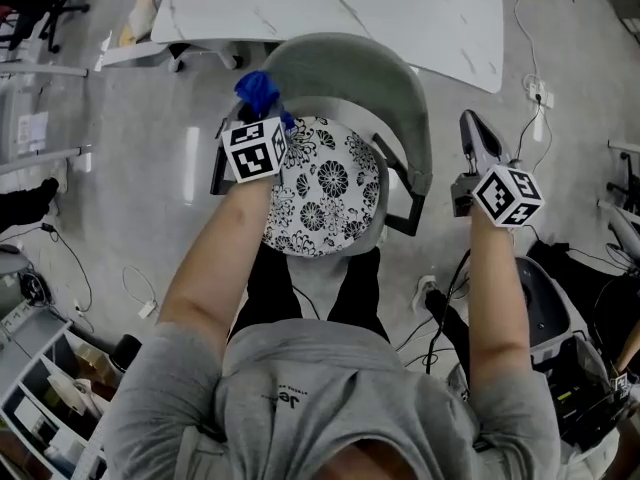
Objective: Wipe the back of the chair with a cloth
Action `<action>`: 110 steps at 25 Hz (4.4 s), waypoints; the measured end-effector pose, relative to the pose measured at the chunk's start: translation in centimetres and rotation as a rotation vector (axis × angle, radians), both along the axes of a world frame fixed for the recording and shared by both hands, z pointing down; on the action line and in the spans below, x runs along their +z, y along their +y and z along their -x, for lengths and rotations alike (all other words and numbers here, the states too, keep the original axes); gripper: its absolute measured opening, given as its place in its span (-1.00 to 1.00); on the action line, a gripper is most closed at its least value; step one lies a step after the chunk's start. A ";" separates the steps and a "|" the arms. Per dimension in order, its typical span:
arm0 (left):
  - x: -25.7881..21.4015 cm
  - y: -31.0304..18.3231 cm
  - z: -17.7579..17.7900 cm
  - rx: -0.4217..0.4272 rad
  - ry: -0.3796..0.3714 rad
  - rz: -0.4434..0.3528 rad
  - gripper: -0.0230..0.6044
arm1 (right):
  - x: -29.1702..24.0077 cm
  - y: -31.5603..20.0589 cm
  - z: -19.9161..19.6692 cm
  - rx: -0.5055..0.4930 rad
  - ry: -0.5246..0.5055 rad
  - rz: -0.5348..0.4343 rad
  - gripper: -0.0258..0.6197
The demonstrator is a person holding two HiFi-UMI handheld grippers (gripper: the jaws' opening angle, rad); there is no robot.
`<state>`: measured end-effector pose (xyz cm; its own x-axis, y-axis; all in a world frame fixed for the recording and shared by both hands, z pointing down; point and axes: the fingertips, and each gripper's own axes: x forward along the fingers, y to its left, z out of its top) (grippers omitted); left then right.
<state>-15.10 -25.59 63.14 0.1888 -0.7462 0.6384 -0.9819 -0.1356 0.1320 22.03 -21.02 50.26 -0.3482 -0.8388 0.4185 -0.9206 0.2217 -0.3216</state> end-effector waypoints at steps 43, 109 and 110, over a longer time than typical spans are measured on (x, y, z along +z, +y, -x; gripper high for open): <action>1.2 4.4 -10.8 0.354 0.017 0.050 -0.35 | -0.8 1.2 -2.9 -0.005 -0.018 -0.015 -0.93; 8.0 6.6 -4.3 0.213 0.070 0.263 -0.36 | 0.6 0.8 -2.3 0.001 -0.029 0.008 -0.93; 8.5 6.8 -3.1 0.184 0.070 0.272 -0.36 | 0.7 0.7 -1.8 -0.005 -0.027 0.011 -0.93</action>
